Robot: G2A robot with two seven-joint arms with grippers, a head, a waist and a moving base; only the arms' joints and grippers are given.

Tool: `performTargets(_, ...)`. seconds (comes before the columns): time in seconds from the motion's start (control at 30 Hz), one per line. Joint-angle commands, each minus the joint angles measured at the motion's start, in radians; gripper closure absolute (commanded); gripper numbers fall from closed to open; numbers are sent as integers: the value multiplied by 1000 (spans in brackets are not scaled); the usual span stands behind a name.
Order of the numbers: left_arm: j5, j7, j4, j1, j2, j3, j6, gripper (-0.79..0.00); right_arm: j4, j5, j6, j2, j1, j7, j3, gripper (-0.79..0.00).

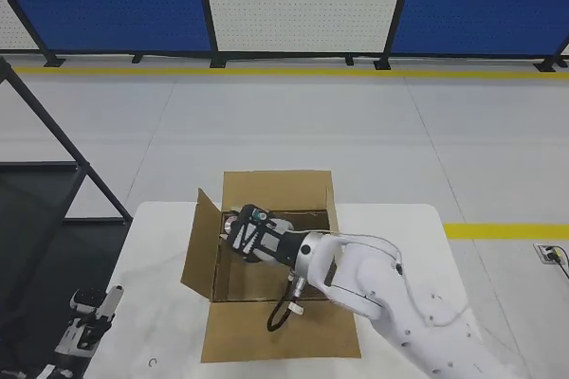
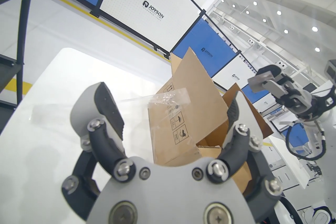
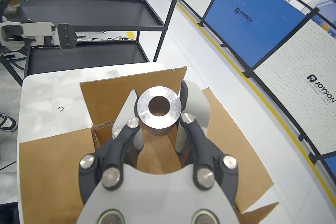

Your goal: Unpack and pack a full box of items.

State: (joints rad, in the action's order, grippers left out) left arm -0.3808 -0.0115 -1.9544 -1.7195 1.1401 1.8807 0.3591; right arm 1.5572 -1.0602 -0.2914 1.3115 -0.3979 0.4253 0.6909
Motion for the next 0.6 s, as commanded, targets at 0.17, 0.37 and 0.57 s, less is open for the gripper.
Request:
performTargets(0.17,-4,-9,-1,10,3,-9,1,-785,-255,10,137,86,93,6,-117,0)
performTargets(0.37,-6,-19,7,17,5,-10,-1,-785,-331,75,126,112,94,-34,-127,0)
performTargets(0.57,-14,-34,9,21,7,-14,-4,-785,-331,75,126,112,94,-34,-127,0)
